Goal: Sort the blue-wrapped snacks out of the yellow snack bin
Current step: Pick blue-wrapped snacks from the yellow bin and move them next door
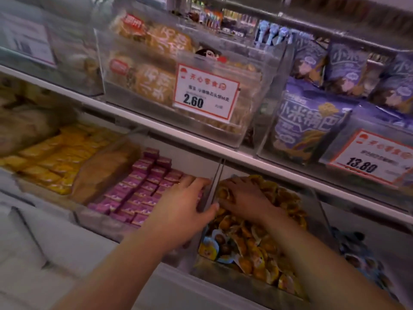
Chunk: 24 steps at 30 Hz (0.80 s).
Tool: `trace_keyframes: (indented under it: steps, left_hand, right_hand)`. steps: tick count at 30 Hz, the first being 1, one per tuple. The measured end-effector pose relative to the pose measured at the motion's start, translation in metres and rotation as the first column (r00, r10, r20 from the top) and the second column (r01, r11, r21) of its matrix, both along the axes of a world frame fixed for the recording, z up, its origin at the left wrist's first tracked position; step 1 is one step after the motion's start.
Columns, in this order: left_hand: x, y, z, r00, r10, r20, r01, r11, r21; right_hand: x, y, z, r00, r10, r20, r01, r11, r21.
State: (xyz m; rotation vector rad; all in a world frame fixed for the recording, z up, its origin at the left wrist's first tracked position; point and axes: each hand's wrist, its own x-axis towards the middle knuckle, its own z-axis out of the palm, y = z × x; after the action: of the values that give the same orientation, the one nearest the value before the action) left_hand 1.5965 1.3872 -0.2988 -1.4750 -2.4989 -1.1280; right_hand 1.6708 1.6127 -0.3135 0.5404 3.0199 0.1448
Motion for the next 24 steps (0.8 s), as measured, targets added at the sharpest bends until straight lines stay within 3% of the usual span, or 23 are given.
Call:
trace_keyframes:
  steps: [7, 12, 18, 21, 24]
  left_hand:
    - [-0.005, 0.004, -0.002, 0.999, -0.034, 0.001, 0.034, 0.999, 0.011]
    - [-0.004, 0.005, -0.004, 0.999, -0.041, 0.02, 0.041, 0.999, 0.02]
    - [0.001, 0.01, -0.006, 0.999, -0.026, 0.039, 0.024, 0.998, 0.053]
    - [0.003, 0.01, -0.006, 0.999, -0.018, 0.048, 0.015, 0.998, 0.067]
    - [0.003, 0.01, -0.007, 0.998, -0.028, 0.053, 0.024, 0.996, 0.081]
  right_hand:
    - [0.066, 0.032, 0.042, 0.992, 0.003, 0.127, -0.018, 0.993, 0.118]
    - [0.069, 0.013, 0.055, 0.982, 0.015, 0.189, -0.013, 1.0, -0.014]
    - [0.008, -0.005, 0.04, 0.995, -0.09, -0.047, 0.086, 0.992, -0.09]
    - [-0.021, -0.009, 0.017, 0.982, -0.141, 0.127, 0.163, 0.971, -0.177]
    - [-0.032, 0.0, 0.002, 0.972, -0.141, 0.19, 0.158, 0.984, -0.078]
